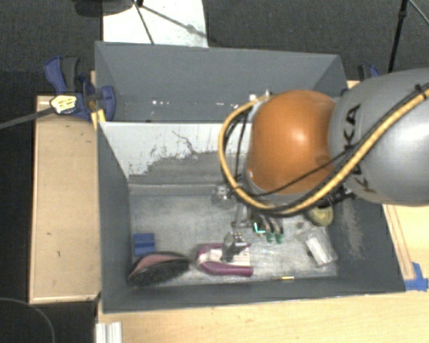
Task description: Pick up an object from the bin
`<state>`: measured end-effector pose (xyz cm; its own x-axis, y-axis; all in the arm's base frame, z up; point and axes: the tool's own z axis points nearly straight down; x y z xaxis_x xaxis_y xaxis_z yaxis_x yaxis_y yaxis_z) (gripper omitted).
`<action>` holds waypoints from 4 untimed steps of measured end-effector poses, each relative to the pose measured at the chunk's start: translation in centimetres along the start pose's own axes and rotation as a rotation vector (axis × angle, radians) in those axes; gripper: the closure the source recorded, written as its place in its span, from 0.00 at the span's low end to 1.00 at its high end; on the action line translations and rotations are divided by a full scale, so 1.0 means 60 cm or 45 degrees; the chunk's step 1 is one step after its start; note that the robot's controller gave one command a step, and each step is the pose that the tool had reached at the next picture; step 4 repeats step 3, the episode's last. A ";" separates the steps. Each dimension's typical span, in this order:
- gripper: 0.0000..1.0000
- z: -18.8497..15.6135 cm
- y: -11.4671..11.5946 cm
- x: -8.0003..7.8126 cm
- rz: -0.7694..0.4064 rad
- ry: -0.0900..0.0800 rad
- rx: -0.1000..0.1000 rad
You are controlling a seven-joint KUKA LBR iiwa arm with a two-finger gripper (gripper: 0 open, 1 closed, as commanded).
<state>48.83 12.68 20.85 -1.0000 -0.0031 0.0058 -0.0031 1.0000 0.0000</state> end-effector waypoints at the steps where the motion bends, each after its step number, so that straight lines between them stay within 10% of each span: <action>1: 0.00 0.234 -0.045 -0.016 -0.227 -0.003 0.000; 2: 1.00 0.229 -0.044 -0.017 -0.220 -0.004 0.000; 3: 1.00 0.004 -0.018 -0.013 -0.200 -0.018 -0.001; 4: 1.00 0.004 -0.018 -0.013 -0.200 -0.018 -0.001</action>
Offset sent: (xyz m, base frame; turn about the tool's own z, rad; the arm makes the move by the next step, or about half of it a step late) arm 0.0093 -0.0268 -0.1385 -0.1792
